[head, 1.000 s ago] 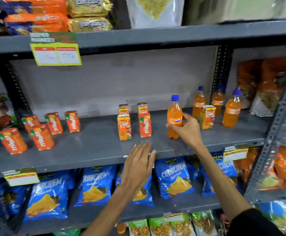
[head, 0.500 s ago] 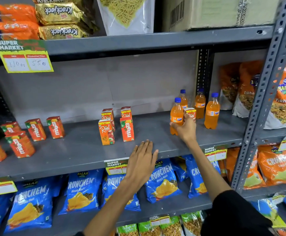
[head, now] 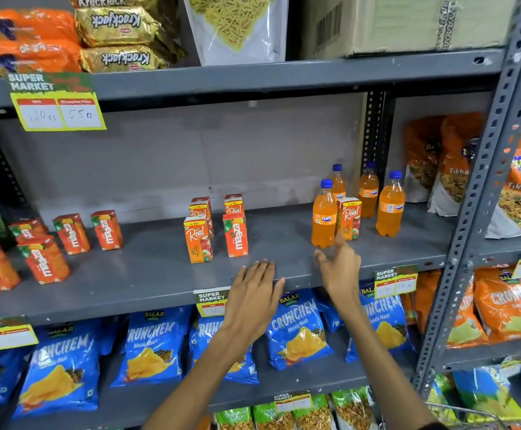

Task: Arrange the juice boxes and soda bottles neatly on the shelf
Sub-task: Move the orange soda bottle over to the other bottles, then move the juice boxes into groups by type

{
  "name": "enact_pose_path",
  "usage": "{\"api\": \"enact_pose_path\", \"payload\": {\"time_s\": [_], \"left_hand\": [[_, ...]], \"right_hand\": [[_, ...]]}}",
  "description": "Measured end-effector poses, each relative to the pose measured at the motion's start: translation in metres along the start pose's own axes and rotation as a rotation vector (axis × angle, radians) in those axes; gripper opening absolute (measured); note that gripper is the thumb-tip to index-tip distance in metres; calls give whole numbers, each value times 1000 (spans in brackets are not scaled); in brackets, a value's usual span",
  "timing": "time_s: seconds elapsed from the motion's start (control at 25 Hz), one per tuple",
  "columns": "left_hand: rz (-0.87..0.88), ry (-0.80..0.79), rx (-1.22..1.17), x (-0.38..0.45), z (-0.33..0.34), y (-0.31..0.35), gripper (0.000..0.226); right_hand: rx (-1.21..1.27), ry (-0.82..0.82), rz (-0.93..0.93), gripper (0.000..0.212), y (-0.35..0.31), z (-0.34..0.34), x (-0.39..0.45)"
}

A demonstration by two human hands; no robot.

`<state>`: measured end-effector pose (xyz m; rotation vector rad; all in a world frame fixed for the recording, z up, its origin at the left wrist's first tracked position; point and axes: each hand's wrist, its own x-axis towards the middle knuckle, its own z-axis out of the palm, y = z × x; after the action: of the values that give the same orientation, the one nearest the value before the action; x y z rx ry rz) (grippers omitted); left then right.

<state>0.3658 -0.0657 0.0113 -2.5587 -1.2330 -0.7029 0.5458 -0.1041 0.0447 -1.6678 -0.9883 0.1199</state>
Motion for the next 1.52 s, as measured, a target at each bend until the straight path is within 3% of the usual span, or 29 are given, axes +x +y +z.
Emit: {"api": "enact_pose_path", "payload": {"time_s": [0.12, 0.36, 0.52, 0.88, 1.12, 1.32, 1.52], "left_hand": [[-39, 15, 26, -14, -5, -24, 58], [-165, 25, 49, -41, -18, -73, 56], [-165, 27, 73, -55, -22, -93, 59], [-133, 43, 31, -64, -23, -105, 62], [-200, 99, 43, -102, -39, -162, 60], [-266, 117, 64, -138, -64, -232, 58], [-258, 77, 82, -159, -83, -309, 62]], "right_hand": [[33, -32, -42, 56, -15, 23, -26], [203, -397, 16, 68, -53, 103, -2], [282, -568, 108, 52, -66, 128, 21], [333, -503, 95, 38, -67, 114, 5], [448, -643, 55, 32, -93, 111, -44], [503, -731, -42, 38, -154, 177, -75], [501, -728, -9, 41, -210, 267, -106]]}}
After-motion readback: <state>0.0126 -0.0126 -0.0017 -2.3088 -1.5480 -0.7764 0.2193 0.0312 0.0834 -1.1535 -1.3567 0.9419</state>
